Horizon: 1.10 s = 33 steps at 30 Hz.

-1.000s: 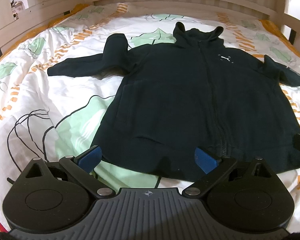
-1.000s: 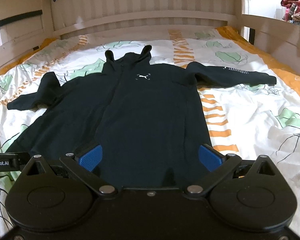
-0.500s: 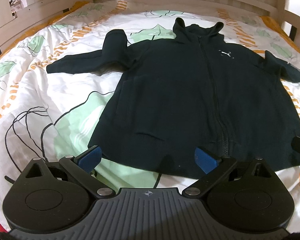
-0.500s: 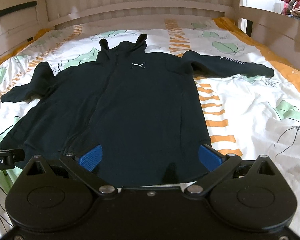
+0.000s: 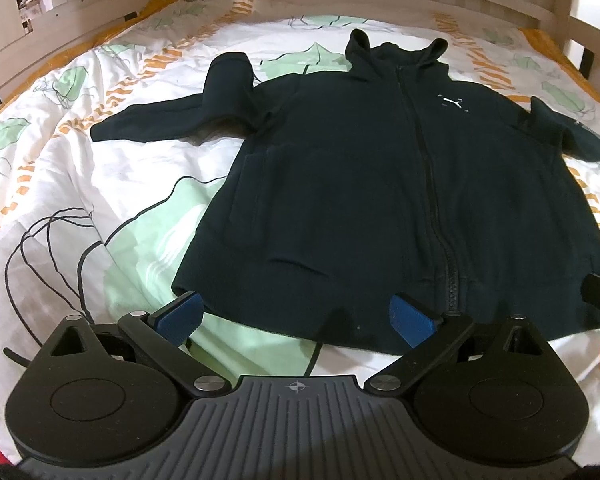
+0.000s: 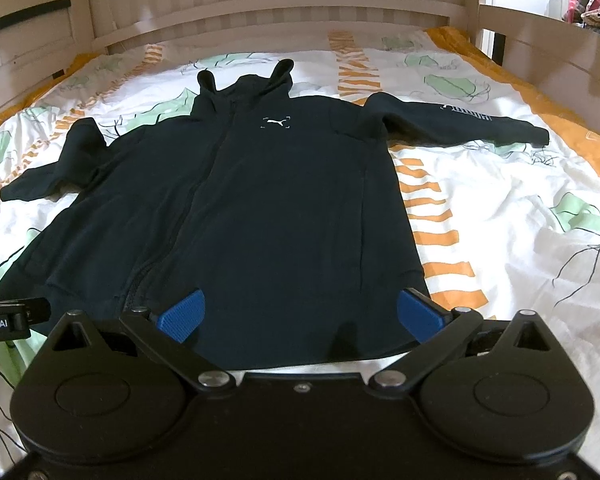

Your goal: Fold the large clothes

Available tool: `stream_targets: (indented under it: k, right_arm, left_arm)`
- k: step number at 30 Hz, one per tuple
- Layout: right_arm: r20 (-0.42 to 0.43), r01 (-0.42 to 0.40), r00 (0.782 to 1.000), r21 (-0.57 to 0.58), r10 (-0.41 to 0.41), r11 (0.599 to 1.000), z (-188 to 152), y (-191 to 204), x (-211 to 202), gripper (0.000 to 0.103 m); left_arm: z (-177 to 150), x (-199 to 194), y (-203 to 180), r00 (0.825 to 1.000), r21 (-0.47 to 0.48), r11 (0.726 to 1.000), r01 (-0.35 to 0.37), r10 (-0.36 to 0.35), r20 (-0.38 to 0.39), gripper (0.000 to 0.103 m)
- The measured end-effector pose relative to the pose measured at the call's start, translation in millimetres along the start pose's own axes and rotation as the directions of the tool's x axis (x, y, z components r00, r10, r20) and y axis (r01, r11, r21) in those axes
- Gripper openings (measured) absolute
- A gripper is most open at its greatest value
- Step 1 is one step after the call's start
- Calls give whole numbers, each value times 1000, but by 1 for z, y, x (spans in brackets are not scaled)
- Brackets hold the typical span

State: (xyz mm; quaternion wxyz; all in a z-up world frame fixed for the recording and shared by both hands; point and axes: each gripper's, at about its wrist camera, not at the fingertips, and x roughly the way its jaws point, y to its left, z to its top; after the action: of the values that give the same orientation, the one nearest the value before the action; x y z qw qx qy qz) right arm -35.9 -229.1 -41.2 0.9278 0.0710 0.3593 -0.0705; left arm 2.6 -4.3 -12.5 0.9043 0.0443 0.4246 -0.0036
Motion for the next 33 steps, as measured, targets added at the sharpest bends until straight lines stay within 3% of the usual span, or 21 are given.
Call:
stream_targets:
  k: [24, 33]
  right_arm:
    - [-16, -9, 1000, -6, 9, 1000, -1, 4, 4, 102]
    - [-39, -48, 998, -11, 48, 999, 4, 6, 12, 102]
  left_arm:
    - [1, 4, 2, 1000, -12, 1000, 3, -4, -25, 101]
    - [9, 10, 7, 999, -19, 999, 40, -41, -16, 101]
